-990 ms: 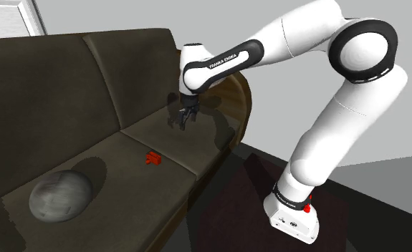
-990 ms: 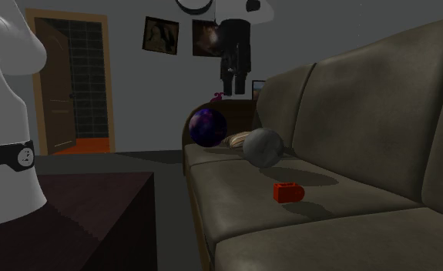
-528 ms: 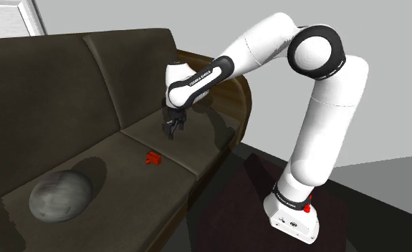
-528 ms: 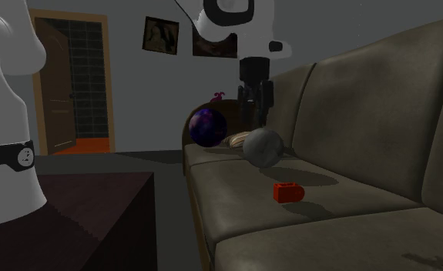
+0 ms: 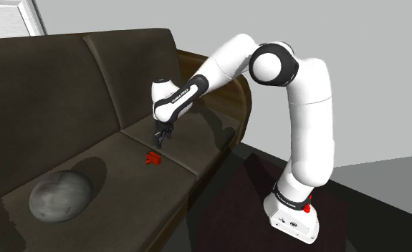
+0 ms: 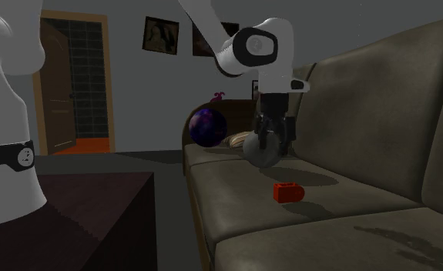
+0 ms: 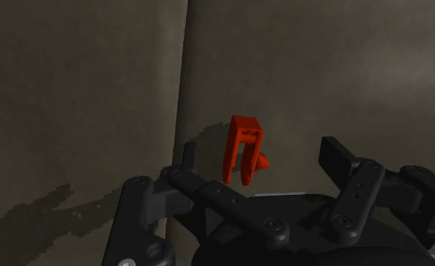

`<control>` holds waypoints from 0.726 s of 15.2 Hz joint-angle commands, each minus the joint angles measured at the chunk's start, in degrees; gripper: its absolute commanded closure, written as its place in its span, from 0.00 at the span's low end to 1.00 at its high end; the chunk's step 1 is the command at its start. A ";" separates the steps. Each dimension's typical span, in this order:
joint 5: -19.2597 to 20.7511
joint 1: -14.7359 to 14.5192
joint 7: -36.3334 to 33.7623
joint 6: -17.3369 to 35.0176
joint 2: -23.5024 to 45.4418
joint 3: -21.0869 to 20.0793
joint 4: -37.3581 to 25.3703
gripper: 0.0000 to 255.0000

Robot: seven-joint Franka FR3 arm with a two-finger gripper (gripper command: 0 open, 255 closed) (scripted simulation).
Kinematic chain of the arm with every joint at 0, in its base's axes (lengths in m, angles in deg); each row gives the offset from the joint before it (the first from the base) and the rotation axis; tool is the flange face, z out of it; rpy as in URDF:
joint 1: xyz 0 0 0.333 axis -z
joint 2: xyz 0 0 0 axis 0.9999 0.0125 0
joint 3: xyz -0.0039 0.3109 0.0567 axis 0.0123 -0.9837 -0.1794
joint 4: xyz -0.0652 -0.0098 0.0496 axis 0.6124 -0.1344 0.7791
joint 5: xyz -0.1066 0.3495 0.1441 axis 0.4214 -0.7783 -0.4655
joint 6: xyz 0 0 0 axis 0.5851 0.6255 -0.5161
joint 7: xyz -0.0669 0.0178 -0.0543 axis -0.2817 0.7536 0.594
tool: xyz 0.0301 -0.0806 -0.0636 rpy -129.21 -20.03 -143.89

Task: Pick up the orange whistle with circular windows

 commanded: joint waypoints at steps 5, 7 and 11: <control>2.27 -2.18 0.36 0.40 13.76 0.51 -13.27 0.00; 2.84 -2.90 0.69 -0.06 18.50 0.68 -18.42 0.00; 3.35 -3.61 1.00 0.06 23.82 0.92 -23.60 0.00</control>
